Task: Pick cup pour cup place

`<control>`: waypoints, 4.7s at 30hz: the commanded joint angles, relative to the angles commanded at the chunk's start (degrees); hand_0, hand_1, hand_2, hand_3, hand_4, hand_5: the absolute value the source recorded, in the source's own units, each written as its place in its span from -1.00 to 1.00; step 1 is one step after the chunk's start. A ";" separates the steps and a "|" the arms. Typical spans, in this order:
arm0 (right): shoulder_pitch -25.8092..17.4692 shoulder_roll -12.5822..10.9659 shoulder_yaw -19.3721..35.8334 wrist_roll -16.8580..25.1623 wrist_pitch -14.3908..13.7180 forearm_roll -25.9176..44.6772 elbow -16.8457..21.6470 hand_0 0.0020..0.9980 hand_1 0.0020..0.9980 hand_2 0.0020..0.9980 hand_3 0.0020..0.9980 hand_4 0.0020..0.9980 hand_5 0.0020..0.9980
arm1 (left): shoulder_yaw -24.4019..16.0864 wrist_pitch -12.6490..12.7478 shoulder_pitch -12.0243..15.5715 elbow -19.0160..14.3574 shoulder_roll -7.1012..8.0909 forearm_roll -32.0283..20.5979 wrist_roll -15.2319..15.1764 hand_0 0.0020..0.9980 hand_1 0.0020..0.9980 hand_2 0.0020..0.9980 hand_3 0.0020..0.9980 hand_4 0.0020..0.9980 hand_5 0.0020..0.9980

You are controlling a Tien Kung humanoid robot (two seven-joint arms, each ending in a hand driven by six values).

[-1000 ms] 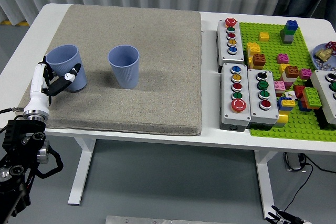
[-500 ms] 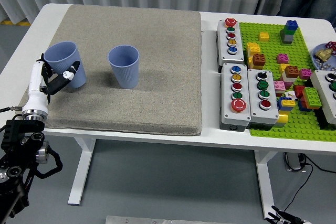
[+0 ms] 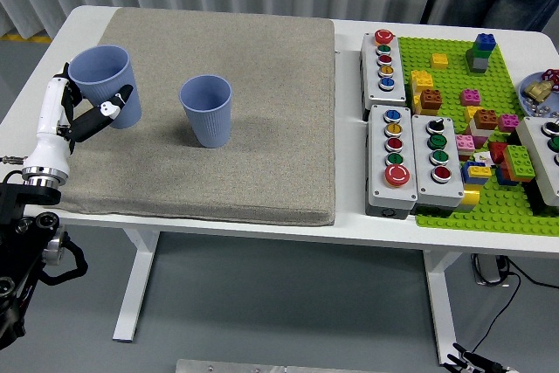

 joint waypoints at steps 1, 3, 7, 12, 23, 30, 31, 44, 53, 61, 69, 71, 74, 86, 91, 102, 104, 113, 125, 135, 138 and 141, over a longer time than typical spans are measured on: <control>-0.01 -0.03 -0.05 0.03 -0.02 0.11 0.00 0.52 0.39 0.47 0.23 -0.56 -0.63 | -0.09 -0.01 -0.16 -0.61 0.54 0.32 0.15 -0.13 -0.07 0.03 0.05 0.29 -0.77; -0.04 -0.07 -0.06 0.07 -0.06 0.15 0.00 0.52 0.39 0.47 0.23 -0.56 -0.63 | 0.00 -0.12 -0.56 -1.41 1.58 0.75 0.41 -0.13 -0.07 0.03 0.05 0.29 -0.77; -0.12 -0.15 -0.05 0.14 -0.15 0.15 0.00 0.52 0.39 0.47 0.23 -0.56 -0.63 | 0.52 -0.29 -1.11 -2.99 3.43 3.66 1.09 -0.13 -0.07 0.03 0.05 0.29 -0.77; -0.30 -0.26 -0.31 0.25 -0.22 0.56 0.00 0.52 0.39 0.47 0.23 -0.56 -0.63 | 1.33 -0.29 -2.38 -4.56 5.31 10.75 2.43 -0.13 -0.07 0.03 0.05 0.30 -0.77; -0.54 -0.14 -0.46 0.16 -0.41 0.78 0.00 0.52 0.39 0.47 0.23 -0.56 -0.64 | 2.12 -0.25 -3.27 -7.07 6.02 27.43 3.87 -0.12 -0.07 0.03 0.05 0.30 -0.78; -0.44 -0.22 -0.62 0.26 -0.46 0.98 0.00 0.52 0.39 0.47 0.23 -0.56 -0.64 | 3.24 -0.15 -4.66 -8.19 6.69 38.21 4.36 -0.12 -0.07 0.03 0.05 0.30 -0.78; -0.40 -0.23 -0.64 0.30 -0.49 1.05 0.00 0.52 0.39 0.47 0.23 -0.56 -0.64 | 3.66 -0.10 -4.94 -8.41 6.89 39.36 4.40 -0.12 -0.07 0.03 0.05 0.30 -0.78; -0.11 -0.54 -1.49 0.82 -0.62 1.90 0.00 0.52 0.38 0.47 0.23 -0.56 -0.65 | 6.25 0.02 -9.76 -3.91 7.15 47.31 4.62 -0.12 -0.07 0.03 0.05 0.30 -0.78; 0.04 -0.61 -1.86 0.90 -0.56 2.38 0.00 0.53 0.39 0.47 0.23 -0.56 -0.66 | 6.08 0.29 -10.85 -0.79 6.85 49.08 4.39 -0.12 -0.07 0.03 0.05 0.30 -0.77; 0.02 -0.62 -1.59 0.83 -0.47 2.08 0.00 0.52 0.39 0.47 0.23 -0.55 -0.66 | 7.09 1.68 -11.04 -0.21 7.39 52.44 3.85 -0.12 -0.07 0.03 0.05 0.30 -0.78; 0.15 -0.67 -1.38 0.86 -0.43 2.02 0.00 0.52 0.39 0.47 0.23 -0.55 -0.66 | 8.30 3.09 -11.66 -0.25 8.23 52.44 3.84 -0.12 -0.07 0.02 0.05 0.30 -0.78; 0.16 -0.68 -1.40 0.88 -0.43 2.04 0.00 0.52 0.39 0.47 0.23 -0.55 -0.66 | 8.70 3.43 -11.90 -0.20 8.37 52.44 3.88 -0.11 -0.07 0.03 0.05 0.30 -0.79; 0.16 -0.74 -1.45 0.88 -0.37 2.06 0.00 0.52 0.39 0.47 0.23 -0.55 -0.66 | 9.49 3.86 -12.40 0.33 8.53 52.44 3.84 -0.11 -0.07 0.03 0.05 0.30 -0.79; 0.18 -0.84 -1.45 0.92 -0.22 2.13 0.00 0.53 0.39 0.47 0.23 -0.55 -0.67 | 12.54 6.30 -14.31 2.41 9.57 52.44 5.02 -0.11 -0.07 0.03 0.04 0.30 -0.79; 0.08 -0.85 -1.47 0.90 -0.19 2.18 0.00 0.53 0.39 0.47 0.23 -0.55 -0.67 | 14.36 6.82 -15.56 3.32 10.49 52.44 5.39 -0.11 -0.07 0.03 0.04 0.30 -0.79; -0.09 -0.88 -1.43 0.88 -0.15 2.24 0.00 0.53 0.39 0.47 0.23 -0.54 -0.67 | 17.79 8.20 -17.26 3.32 12.61 52.44 6.94 -0.10 -0.07 0.03 0.04 0.29 -0.81; -0.06 -0.92 -1.54 0.95 -0.17 2.45 0.00 0.53 0.39 0.47 0.23 -0.54 -0.67 | 18.79 8.93 -17.85 3.51 13.18 52.44 7.49 -0.10 -0.07 0.03 0.04 0.29 -0.81; 0.07 -1.07 -1.54 1.11 -0.23 2.46 0.00 0.53 0.39 0.47 0.23 -0.54 -0.67 | 21.10 10.88 -19.16 4.45 14.19 52.44 8.57 -0.10 -0.07 0.02 0.04 0.30 -0.80; 0.24 -1.10 -1.79 1.24 -0.29 2.86 0.00 0.53 0.38 0.47 0.23 -0.54 -0.67 | 23.83 13.09 -19.78 6.00 14.61 52.44 8.94 -0.10 -0.07 0.03 0.04 0.29 -0.81; 0.26 -1.10 -1.58 1.26 -0.36 2.65 0.00 0.53 0.38 0.46 0.23 -0.54 -0.68 | 24.54 14.19 -20.30 5.90 14.94 52.44 9.58 -0.09 -0.07 0.03 0.04 0.26 -0.85; 0.28 -1.11 -1.76 1.35 -0.40 2.89 0.00 0.53 0.38 0.47 0.23 -0.54 -0.67 | 25.34 14.75 -20.67 6.20 15.22 52.44 9.68 -0.09 -0.07 0.03 0.04 0.25 -0.85; 0.30 -1.13 -1.76 1.35 -0.40 2.90 0.00 0.53 0.38 0.47 0.23 -0.54 -0.67 | 26.07 15.25 -21.04 6.43 15.52 52.44 9.72 -0.09 -0.07 0.03 0.04 0.25 -0.85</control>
